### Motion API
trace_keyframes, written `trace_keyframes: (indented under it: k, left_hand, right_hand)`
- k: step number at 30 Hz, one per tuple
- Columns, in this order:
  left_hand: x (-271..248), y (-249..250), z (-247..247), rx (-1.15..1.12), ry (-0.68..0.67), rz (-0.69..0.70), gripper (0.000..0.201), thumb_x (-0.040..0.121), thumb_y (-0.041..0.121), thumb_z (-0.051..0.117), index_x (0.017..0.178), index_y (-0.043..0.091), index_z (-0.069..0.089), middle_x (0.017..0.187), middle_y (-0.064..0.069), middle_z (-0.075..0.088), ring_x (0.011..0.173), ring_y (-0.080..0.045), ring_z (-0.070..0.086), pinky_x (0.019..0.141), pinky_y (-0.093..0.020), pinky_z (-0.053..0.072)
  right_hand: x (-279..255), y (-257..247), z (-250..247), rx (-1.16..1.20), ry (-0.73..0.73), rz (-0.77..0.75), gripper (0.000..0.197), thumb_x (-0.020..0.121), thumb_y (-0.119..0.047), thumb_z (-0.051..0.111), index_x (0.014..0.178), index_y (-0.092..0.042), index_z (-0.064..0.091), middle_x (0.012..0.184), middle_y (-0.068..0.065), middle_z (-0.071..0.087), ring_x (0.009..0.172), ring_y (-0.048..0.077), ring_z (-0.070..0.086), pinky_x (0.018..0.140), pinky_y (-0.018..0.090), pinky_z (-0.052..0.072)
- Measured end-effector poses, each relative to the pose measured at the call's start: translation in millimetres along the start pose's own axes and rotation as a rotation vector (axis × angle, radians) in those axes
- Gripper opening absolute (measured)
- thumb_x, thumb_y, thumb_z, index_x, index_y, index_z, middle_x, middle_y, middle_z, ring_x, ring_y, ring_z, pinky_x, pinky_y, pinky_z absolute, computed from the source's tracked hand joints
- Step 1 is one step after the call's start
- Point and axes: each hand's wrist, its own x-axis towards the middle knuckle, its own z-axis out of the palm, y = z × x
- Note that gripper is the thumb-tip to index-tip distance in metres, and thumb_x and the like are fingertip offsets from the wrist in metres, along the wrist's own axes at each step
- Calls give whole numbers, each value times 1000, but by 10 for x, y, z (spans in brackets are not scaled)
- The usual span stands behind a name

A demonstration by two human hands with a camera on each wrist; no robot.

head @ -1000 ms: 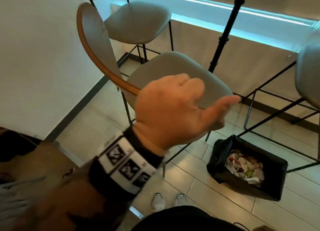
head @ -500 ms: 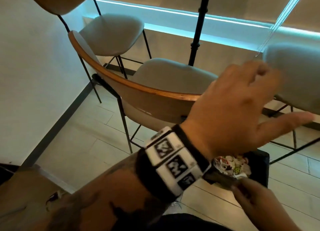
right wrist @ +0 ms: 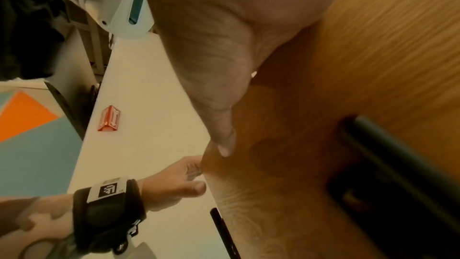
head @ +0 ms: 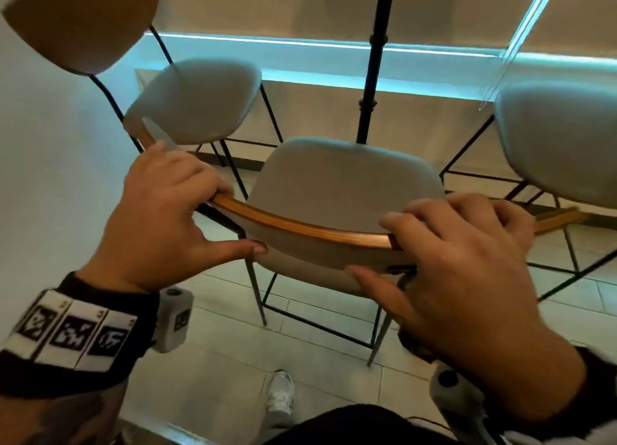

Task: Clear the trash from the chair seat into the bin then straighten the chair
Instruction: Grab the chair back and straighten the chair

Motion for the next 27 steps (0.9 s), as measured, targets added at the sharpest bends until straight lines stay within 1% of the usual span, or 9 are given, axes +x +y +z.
trace_keyframes:
  k: [1,3,6,9,12,17,21,25,27]
  left_hand:
    - [47,-67,35,14,42,18,71,73,87,59,88,19,70,91,2,65,94,-24,57,96,-40,36]
    - [134,-127,84,-8,95,63,70,76,86,57,72,17,63,76,3,55,78,-21,49,82,-37,34]
    - [164,-172,120,-45,104,154,70,75,86,60,65,17,53,70,4,44,69,-18,39,71,-37,31]
    - [54,-262,121,-72,147,200,71,74,84,65,58,16,50,62,3,44,62,-18,37,66,-38,31]
    - [38,-342,130,-78,165,216,71,74,83,66,56,16,51,60,1,47,60,-19,41,66,-40,33]
    - [251,-371,220,-102,218,245,73,77,86,59,59,15,49,60,-2,46,61,-19,40,66,-39,31]
    - [478,-441,313,-136,274,249,70,77,84,61,62,17,47,63,-2,45,63,-20,41,66,-41,34]
    - [714,-529,376,-131,320,259,69,77,83,62,64,17,48,66,1,44,66,-22,45,71,-41,35]
    - [827,-561,414,-126,329,254,68,76,83,62,65,17,49,67,3,43,67,-22,46,71,-40,34]
  right_hand:
    - [41,-92,30,-23,24,33,54,82,-70,56,99,-22,73,96,3,69,99,35,59,94,52,34]
    - [94,-238,82,-51,65,108,50,81,-72,56,81,-23,66,81,1,63,87,33,56,89,49,33]
    - [153,-344,100,-83,72,203,60,79,-81,48,71,-22,58,72,1,58,80,32,56,86,50,34]
    - [164,-419,87,-83,66,217,70,85,-86,34,68,-23,58,69,1,58,76,31,56,83,49,35]
    - [171,-461,107,-93,67,219,76,88,-87,25,66,-22,59,69,2,58,74,31,57,83,49,35]
    - [328,-395,122,-85,74,254,80,86,-90,22,67,-22,60,70,1,56,77,29,53,84,48,34]
    - [543,-285,216,-117,116,241,75,82,-91,34,67,-21,58,71,0,54,77,27,50,82,46,33]
    - [767,-194,278,-126,165,229,69,73,-89,54,66,-20,56,71,-2,51,78,27,50,81,48,35]
    - [880,-159,313,-137,179,228,69,70,-88,56,66,-19,57,71,-2,52,79,28,52,82,48,35]
